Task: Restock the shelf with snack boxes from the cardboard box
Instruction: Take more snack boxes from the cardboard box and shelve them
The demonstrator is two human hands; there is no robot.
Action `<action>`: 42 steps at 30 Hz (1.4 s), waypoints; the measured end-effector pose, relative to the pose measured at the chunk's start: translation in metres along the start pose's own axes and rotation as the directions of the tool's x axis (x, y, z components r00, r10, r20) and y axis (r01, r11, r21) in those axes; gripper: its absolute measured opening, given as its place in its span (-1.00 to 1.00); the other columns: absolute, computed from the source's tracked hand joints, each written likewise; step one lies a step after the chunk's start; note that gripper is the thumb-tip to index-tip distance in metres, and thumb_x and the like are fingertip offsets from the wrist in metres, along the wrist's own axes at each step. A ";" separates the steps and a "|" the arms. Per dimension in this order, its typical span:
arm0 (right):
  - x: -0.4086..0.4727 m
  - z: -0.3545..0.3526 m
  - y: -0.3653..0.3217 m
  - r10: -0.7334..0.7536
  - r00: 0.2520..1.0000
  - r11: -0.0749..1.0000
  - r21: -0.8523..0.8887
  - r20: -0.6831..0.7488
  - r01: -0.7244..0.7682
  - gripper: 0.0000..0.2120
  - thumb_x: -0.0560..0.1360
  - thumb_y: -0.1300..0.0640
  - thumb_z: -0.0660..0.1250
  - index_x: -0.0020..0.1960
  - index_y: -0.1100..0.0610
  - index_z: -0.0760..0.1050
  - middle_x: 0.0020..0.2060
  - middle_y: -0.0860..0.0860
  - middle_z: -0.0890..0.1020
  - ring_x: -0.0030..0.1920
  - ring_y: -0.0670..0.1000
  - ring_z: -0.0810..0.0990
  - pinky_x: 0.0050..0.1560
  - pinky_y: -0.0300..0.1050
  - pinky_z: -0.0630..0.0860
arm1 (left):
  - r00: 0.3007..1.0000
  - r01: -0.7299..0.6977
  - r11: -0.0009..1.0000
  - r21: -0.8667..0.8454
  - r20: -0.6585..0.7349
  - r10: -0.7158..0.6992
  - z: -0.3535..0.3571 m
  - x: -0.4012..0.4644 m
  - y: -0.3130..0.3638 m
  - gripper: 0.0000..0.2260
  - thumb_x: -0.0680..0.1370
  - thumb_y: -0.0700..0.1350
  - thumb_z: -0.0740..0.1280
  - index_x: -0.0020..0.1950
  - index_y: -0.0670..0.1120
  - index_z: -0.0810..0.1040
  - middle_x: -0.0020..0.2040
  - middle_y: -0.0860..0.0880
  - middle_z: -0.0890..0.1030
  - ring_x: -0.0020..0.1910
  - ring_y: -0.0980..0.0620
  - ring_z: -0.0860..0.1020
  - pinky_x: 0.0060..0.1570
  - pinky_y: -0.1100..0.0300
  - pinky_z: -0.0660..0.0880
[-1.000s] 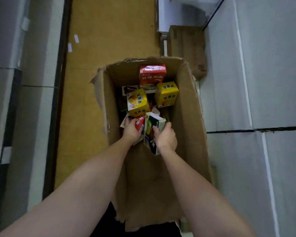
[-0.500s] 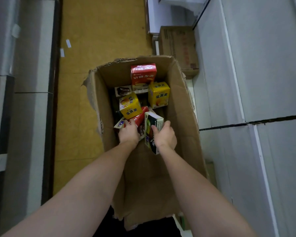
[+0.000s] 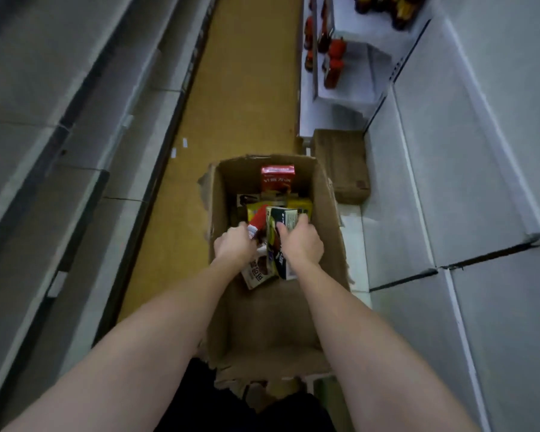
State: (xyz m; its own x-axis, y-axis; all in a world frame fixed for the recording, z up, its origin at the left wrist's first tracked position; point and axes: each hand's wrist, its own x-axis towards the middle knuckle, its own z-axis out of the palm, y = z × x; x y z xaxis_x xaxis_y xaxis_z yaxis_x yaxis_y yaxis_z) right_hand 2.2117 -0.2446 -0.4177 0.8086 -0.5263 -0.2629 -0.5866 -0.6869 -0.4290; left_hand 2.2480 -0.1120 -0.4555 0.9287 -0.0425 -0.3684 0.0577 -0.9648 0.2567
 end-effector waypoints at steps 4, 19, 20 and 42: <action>-0.014 -0.036 -0.034 -0.118 0.993 0.992 0.048 -0.026 0.119 -0.71 0.58 -0.20 0.24 0.03 0.03 0.40 -0.09 0.00 0.59 -0.05 0.07 0.62 -0.02 0.03 0.56 | 0.990 -0.004 0.997 -0.077 -0.143 -0.007 -0.051 -0.023 -0.007 -0.74 0.58 0.07 0.27 0.13 -0.08 0.46 0.01 -0.11 0.62 0.01 -0.16 0.61 -0.14 0.09 0.45; -0.199 -0.034 -0.201 -0.636 0.770 0.770 0.098 0.053 0.630 -0.61 0.60 -0.21 0.20 0.21 0.08 0.43 0.07 0.10 0.60 0.09 0.15 0.57 0.05 0.04 0.54 | 0.853 0.201 0.921 -0.333 -0.402 -0.332 -0.186 -0.199 -0.191 -0.75 0.58 0.01 0.27 0.14 -0.14 0.51 -0.02 -0.12 0.62 -0.10 -0.11 0.62 -0.12 0.05 0.59; -0.220 -0.028 -0.209 -0.665 0.744 0.747 0.094 0.072 0.659 -0.59 0.60 -0.20 0.20 0.26 0.08 0.42 0.08 0.10 0.59 0.11 0.15 0.56 0.06 0.04 0.53 | 0.834 0.218 0.903 -0.370 -0.410 -0.369 -0.188 -0.216 -0.210 -0.72 0.58 0.00 0.26 0.19 -0.14 0.49 0.01 -0.14 0.63 -0.07 -0.13 0.62 -0.05 0.00 0.61; -0.740 0.056 -0.279 -0.959 -0.075 0.060 0.451 0.274 0.890 -0.71 0.51 -0.08 0.36 0.07 0.03 0.34 -0.02 0.12 0.65 0.00 0.21 0.62 0.00 0.14 0.58 | 0.161 0.535 0.430 -0.727 -0.412 -0.897 -0.184 -0.699 -0.470 -0.59 0.44 0.23 0.17 -0.10 -0.03 0.67 -0.22 -0.08 0.67 -0.18 -0.12 0.64 -0.14 0.11 0.61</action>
State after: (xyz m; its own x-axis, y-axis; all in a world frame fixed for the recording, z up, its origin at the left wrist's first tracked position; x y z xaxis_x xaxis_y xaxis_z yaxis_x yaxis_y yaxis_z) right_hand 1.7799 0.3649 -0.1518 0.5141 0.8355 0.1938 0.7054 -0.2833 -0.6497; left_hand 1.6390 0.4185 -0.1539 0.2484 0.9654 0.0791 0.7883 -0.2489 0.5627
